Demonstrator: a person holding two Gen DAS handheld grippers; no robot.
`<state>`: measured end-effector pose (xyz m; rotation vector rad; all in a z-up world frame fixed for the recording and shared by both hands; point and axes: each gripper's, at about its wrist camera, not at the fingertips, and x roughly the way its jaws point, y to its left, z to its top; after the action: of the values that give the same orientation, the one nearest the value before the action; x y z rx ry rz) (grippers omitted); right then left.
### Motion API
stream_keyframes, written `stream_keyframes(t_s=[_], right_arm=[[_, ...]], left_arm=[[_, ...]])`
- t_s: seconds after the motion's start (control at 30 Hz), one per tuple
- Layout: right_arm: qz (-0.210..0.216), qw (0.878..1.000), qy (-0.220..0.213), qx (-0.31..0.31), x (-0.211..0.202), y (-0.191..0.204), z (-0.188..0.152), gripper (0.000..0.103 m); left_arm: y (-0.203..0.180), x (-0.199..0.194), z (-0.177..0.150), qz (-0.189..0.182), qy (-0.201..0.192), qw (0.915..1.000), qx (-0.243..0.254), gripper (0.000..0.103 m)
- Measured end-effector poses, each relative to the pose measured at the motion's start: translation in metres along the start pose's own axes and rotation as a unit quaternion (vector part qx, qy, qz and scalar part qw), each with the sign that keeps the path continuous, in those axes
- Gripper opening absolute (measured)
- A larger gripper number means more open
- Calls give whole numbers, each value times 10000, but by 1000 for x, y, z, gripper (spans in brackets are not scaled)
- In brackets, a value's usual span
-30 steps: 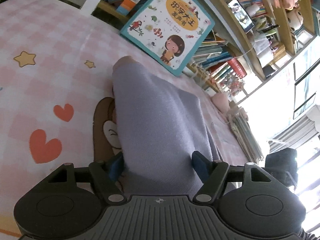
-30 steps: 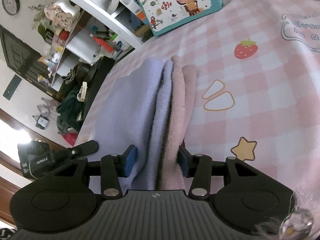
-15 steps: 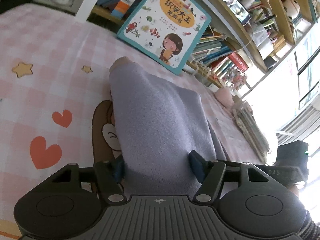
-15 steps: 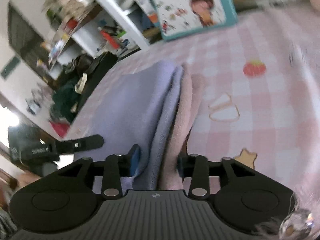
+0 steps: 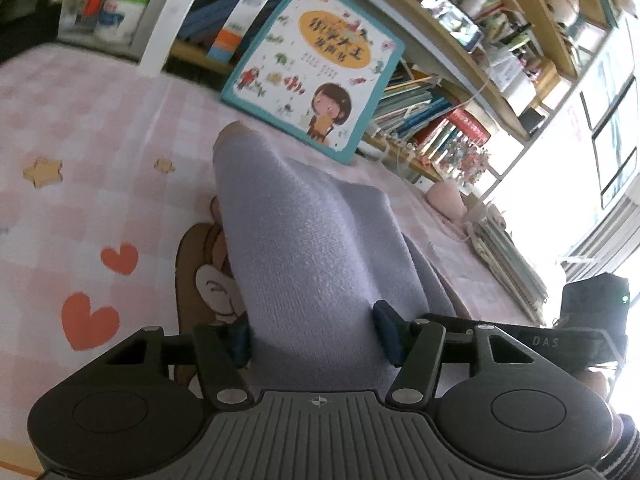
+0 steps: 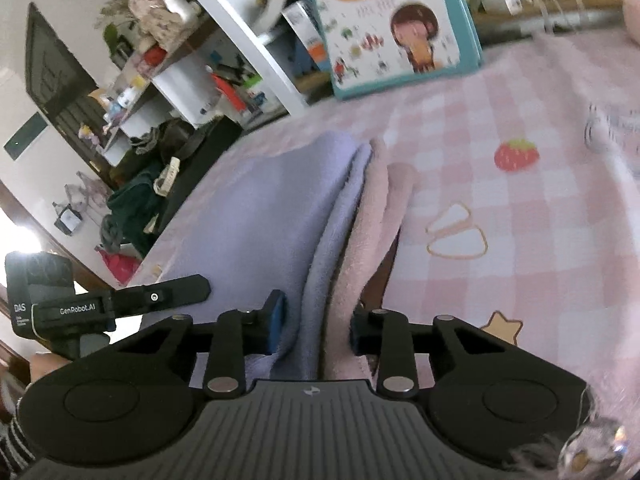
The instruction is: Fold clothes
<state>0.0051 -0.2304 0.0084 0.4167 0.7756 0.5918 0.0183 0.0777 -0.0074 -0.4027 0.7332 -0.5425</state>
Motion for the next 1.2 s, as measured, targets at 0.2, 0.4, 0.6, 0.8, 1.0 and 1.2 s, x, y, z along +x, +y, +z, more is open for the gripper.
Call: stream_keyframes(t_s=[0.2, 0.4, 0.6, 0.8, 1.0, 1.2], right_arm=[[14, 9997, -233, -122, -7, 4, 12, 28], [-60, 9984, -456, -315, -5, 6, 36, 28], [1, 9978, -562, -341, 13, 0, 67, 28], [-40, 9976, -581, -385, 42, -7, 98, 28], [-161, 9973, -556, -453, 76, -18, 122, 28], [-192, 9974, -553, -411, 100, -33, 135, 28]], left_arm=[[-7, -1, 16, -55, -156, 9998, 134, 59], [-3, 8, 40, -178, -323, 9993, 54, 59], [12, 22, 70, -244, -469, 9985, -137, 59], [34, 45, 98, -248, -528, 9976, -368, 59], [52, 72, 121, -140, -597, 9977, -297, 59], [65, 92, 132, -85, -593, 9979, -265, 59]])
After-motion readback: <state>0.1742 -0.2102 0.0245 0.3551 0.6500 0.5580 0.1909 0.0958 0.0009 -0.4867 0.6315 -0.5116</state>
